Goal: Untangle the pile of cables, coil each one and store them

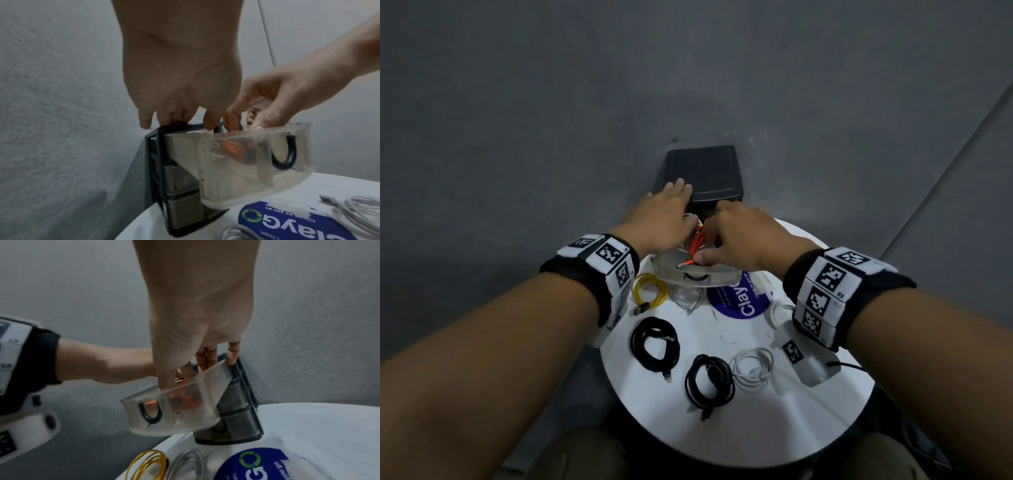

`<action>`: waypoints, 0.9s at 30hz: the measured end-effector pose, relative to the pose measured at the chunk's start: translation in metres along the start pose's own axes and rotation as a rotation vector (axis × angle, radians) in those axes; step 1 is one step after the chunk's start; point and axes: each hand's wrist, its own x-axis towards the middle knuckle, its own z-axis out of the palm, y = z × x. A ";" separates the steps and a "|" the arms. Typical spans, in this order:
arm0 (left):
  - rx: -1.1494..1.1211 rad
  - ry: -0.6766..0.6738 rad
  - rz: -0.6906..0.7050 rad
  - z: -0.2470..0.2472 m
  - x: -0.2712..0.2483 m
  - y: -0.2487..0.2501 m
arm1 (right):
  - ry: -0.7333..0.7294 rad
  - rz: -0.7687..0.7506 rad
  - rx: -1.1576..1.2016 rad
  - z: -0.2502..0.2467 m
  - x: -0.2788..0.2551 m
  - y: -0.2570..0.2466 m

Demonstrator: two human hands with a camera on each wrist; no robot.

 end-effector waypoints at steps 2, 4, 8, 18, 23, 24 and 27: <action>0.006 0.003 -0.002 0.000 0.002 -0.002 | 0.011 0.014 -0.010 0.001 0.003 -0.002; 0.003 -0.020 -0.002 -0.003 0.004 -0.002 | 0.012 0.023 -0.012 0.003 0.005 -0.004; 0.007 -0.066 0.011 -0.012 0.005 -0.003 | 0.038 -0.013 0.083 0.005 0.005 -0.003; -0.011 -0.063 -0.023 -0.025 0.009 -0.004 | -0.033 -0.315 -0.142 0.010 -0.029 0.021; -0.020 -0.071 -0.022 -0.030 0.007 0.000 | -0.012 -0.341 -0.280 0.009 -0.023 0.023; -0.022 -0.073 -0.023 -0.030 0.006 0.000 | -0.019 -0.319 -0.279 0.009 -0.018 0.025; -0.034 -0.076 -0.023 -0.032 0.004 0.001 | -0.029 -0.231 -0.252 0.011 -0.003 0.031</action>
